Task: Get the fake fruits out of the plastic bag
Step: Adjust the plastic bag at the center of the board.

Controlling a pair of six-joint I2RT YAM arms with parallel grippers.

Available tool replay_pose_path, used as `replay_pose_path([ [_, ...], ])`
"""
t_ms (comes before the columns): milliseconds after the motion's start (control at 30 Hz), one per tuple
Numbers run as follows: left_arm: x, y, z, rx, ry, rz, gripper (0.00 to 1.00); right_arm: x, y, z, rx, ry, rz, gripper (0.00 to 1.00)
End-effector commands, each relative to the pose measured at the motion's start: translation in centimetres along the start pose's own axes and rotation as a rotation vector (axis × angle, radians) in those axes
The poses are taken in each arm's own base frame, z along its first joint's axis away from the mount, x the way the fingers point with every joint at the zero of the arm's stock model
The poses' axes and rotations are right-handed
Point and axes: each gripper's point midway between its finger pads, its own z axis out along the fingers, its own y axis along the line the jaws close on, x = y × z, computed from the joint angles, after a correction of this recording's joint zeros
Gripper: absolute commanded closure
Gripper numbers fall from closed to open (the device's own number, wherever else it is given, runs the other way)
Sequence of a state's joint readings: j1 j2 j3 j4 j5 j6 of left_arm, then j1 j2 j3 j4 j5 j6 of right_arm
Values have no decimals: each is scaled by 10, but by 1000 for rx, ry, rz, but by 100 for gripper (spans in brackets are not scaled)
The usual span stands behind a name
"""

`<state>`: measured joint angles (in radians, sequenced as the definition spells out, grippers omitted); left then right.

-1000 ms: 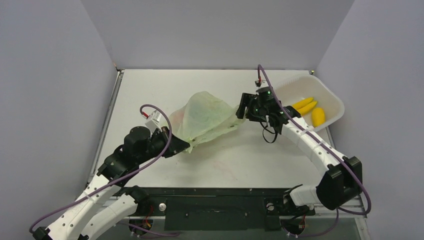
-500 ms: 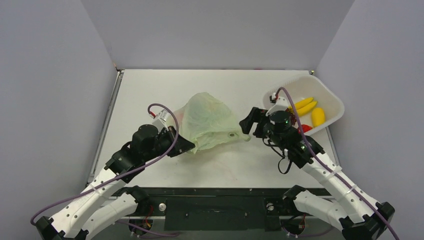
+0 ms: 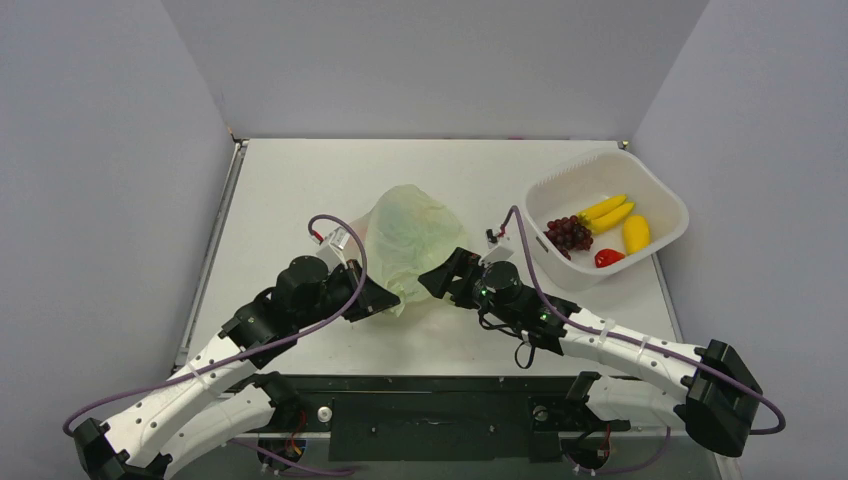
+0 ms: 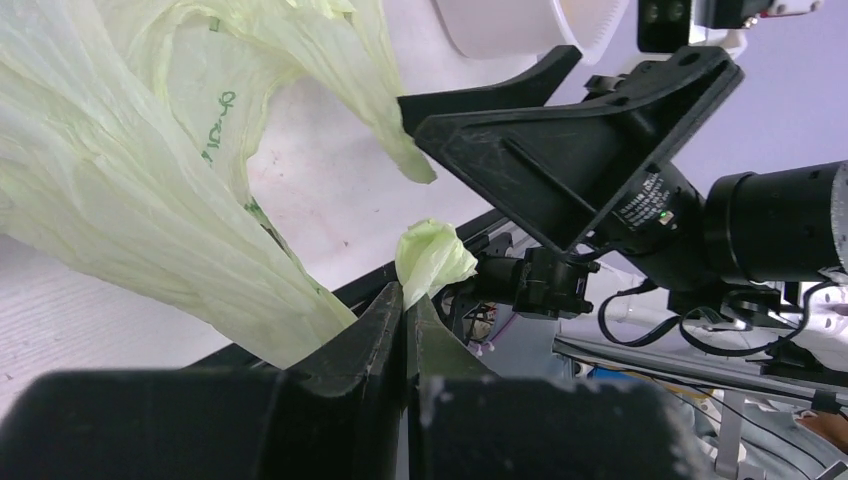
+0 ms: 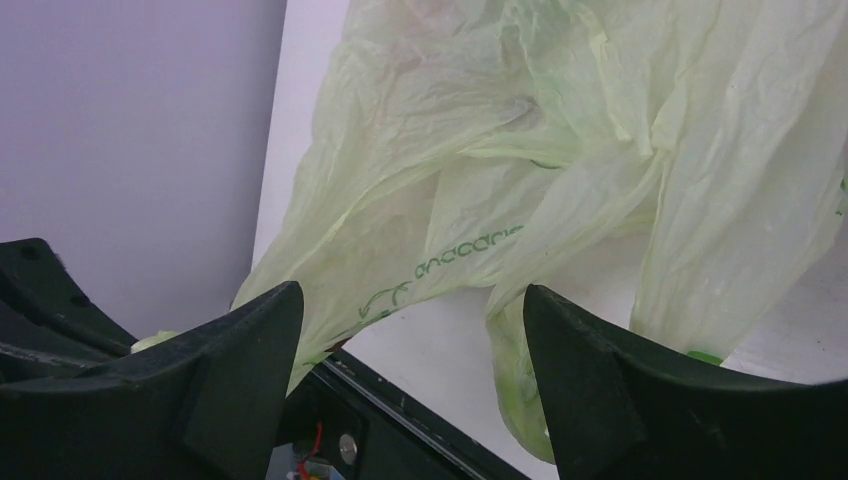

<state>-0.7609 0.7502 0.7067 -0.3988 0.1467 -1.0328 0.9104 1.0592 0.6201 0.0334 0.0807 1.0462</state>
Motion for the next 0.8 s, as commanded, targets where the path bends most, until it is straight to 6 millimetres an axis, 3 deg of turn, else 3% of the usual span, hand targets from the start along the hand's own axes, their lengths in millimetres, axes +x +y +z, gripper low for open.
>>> replay_pose_path([
  [0, -8, -18, -2, 63, -44, 4, 100, -13, 25, 14, -67, -60, 20, 23],
  [100, -6, -17, -4, 59, -43, 7, 100, -24, 1, 18, 95, -82, -140, 23],
  [133, -6, -16, -4, 57, -44, 10, 100, -33, -14, 13, 186, -102, -252, 22],
  [367, -1, -6, -6, 35, -41, 17, 100, -49, -53, -16, 387, -52, -741, 20],
  [567, 0, -1, -8, 28, -45, 19, 100, -55, -57, -32, 429, -41, -922, 20],
  [767, 0, 0, -11, 23, -46, 24, 100, -38, -43, -22, 386, 16, -973, 23],
])
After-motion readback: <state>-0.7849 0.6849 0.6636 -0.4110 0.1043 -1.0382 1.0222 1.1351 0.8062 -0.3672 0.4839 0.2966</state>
